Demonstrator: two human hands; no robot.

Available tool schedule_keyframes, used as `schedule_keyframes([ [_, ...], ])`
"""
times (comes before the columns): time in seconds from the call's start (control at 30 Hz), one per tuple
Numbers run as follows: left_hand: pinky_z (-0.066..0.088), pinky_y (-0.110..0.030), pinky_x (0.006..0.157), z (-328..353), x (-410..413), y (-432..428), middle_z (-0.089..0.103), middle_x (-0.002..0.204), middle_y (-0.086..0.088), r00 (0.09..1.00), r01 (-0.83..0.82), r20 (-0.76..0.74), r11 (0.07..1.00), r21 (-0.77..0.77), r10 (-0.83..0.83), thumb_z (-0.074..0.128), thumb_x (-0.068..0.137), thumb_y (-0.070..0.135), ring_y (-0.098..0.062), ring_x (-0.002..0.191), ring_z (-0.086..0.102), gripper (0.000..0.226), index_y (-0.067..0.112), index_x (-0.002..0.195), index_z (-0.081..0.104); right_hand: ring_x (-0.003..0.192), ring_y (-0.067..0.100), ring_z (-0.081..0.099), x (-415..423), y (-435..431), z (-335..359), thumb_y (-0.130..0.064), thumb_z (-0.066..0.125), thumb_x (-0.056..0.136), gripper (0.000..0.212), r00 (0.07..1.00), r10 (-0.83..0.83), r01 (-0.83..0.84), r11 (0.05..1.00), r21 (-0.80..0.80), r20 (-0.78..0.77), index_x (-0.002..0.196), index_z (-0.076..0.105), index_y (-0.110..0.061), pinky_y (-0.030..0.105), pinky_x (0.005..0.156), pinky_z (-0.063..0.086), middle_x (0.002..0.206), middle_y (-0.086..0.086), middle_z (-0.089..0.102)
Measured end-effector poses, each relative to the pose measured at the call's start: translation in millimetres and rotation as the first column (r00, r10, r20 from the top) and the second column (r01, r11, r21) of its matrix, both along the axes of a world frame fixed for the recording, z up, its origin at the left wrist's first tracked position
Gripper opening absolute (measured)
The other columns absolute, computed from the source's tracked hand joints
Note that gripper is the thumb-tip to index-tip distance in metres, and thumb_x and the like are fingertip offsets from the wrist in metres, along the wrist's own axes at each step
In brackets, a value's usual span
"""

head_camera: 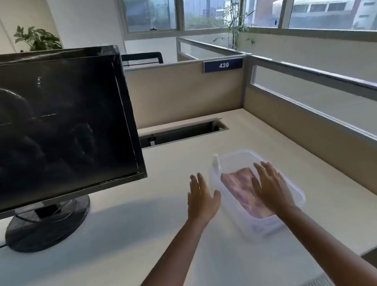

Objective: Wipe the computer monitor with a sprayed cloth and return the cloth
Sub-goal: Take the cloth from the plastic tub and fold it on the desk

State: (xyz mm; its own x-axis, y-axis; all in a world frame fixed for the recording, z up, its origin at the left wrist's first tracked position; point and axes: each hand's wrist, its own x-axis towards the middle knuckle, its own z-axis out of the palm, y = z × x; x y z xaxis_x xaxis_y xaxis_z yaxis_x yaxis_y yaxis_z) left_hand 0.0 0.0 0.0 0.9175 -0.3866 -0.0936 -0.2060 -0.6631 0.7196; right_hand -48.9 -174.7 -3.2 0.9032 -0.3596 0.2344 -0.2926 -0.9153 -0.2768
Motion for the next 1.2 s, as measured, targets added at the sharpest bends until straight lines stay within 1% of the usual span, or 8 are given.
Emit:
schedule_keyframes([
  [0.13, 0.001, -0.044, 0.118, 11, 2, -13, -0.016, 0.155, -0.016, 0.977, 0.212, -0.031, 0.956, 0.202, -0.210, 0.042, 0.094, 0.038, -0.027, 0.145, -0.009, 0.082, 0.004, 0.143, -0.013, 0.133, 0.030, 0.038, -12, -27, -1, -0.029, 0.041, 0.096, 0.048, 0.990, -0.138, 0.140, 0.989, 0.045, -0.040, 0.139, 0.036, -0.008, 0.044, 0.106, 0.034, 0.144, 0.014, 0.038],
  [0.3, 0.000, -0.045, 0.118, 19, 7, -26, -0.018, 0.154, -0.019, 0.933, 0.356, -0.075, 0.866, 0.352, -0.353, 0.050, 0.087, 0.048, -0.027, 0.144, -0.012, 0.099, 0.000, 0.142, -0.017, 0.128, 0.031, 0.044, -18, -39, -11, -0.030, 0.041, 0.096, 0.049, 0.988, -0.136, 0.144, 0.983, 0.113, -0.073, 0.139, 0.035, -0.007, 0.039, 0.103, 0.035, 0.145, 0.014, 0.039],
  [0.57, -0.003, -0.044, 0.119, 23, 17, -32, -0.017, 0.154, -0.018, 0.923, 0.371, -0.083, 0.811, 0.452, -0.375, 0.057, 0.081, 0.053, -0.026, 0.145, -0.012, 0.108, 0.000, 0.142, -0.015, 0.146, 0.021, 0.011, -4, -32, -16, -0.035, 0.035, 0.097, 0.058, 0.971, -0.091, 0.061, 0.989, -0.138, -0.222, 0.145, 0.017, -0.008, 0.040, 0.116, 0.014, 0.157, 0.008, 0.014],
  [0.73, -0.003, -0.045, 0.119, 20, 18, -34, -0.018, 0.154, -0.018, 0.919, 0.375, -0.086, 0.784, 0.494, -0.386, 0.051, 0.082, 0.057, -0.026, 0.145, -0.012, 0.106, 0.000, 0.142, -0.016, 0.144, 0.024, 0.016, 30, -10, -23, -0.031, 0.044, 0.094, 0.065, 0.955, 0.096, -0.064, 0.991, 0.119, -0.282, 0.146, 0.015, -0.005, 0.037, 0.115, 0.022, 0.155, 0.011, 0.016],
  [0.8, -0.003, -0.045, 0.118, 18, 18, -34, -0.020, 0.154, -0.017, 0.918, 0.378, -0.092, 0.783, 0.494, -0.386, 0.049, 0.083, 0.057, -0.026, 0.145, -0.013, 0.104, 0.001, 0.142, -0.016, 0.144, 0.026, 0.011, 43, -5, -29, -0.036, 0.048, 0.092, 0.073, 0.928, 0.125, -0.053, 0.977, 0.207, -0.350, 0.147, 0.011, -0.004, 0.038, 0.117, 0.018, 0.157, 0.012, 0.012],
  [1.0, -0.003, -0.047, 0.118, 11, 19, -32, -0.023, 0.153, -0.015, 0.917, 0.384, -0.097, 0.792, 0.474, -0.387, 0.048, 0.084, 0.057, -0.026, 0.145, -0.012, 0.102, 0.003, 0.142, -0.017, 0.145, 0.032, -0.008, 57, -5, -47, -0.044, 0.046, 0.092, 0.088, 0.750, 0.062, -0.005, 0.996, 0.088, -0.659, 0.146, -0.008, -0.001, 0.046, 0.119, 0.007, 0.157, 0.017, -0.011],
  [1.13, -0.003, -0.047, 0.118, 10, 19, -30, -0.024, 0.153, -0.014, 0.916, 0.391, -0.103, 0.801, 0.454, -0.389, 0.047, 0.084, 0.057, -0.026, 0.145, -0.012, 0.102, 0.003, 0.142, -0.017, 0.145, 0.031, -0.008, 56, -3, -49, -0.038, 0.041, 0.095, 0.079, 0.735, 0.038, -0.006, 0.999, 0.050, -0.677, 0.147, -0.006, -0.002, 0.048, 0.119, 0.010, 0.157, 0.016, -0.010],
  [1.2, -0.003, -0.047, 0.118, 10, 18, -30, -0.024, 0.153, -0.014, 0.916, 0.391, -0.103, 0.806, 0.444, -0.387, 0.047, 0.084, 0.057, -0.026, 0.145, -0.012, 0.102, 0.004, 0.142, -0.018, 0.145, 0.031, 0.001, 55, -5, -48, -0.028, 0.037, 0.097, 0.067, 0.793, 0.042, 0.022, 0.995, 0.097, -0.608, 0.147, 0.002, -0.001, 0.044, 0.118, 0.014, 0.157, 0.019, 0.003],
])
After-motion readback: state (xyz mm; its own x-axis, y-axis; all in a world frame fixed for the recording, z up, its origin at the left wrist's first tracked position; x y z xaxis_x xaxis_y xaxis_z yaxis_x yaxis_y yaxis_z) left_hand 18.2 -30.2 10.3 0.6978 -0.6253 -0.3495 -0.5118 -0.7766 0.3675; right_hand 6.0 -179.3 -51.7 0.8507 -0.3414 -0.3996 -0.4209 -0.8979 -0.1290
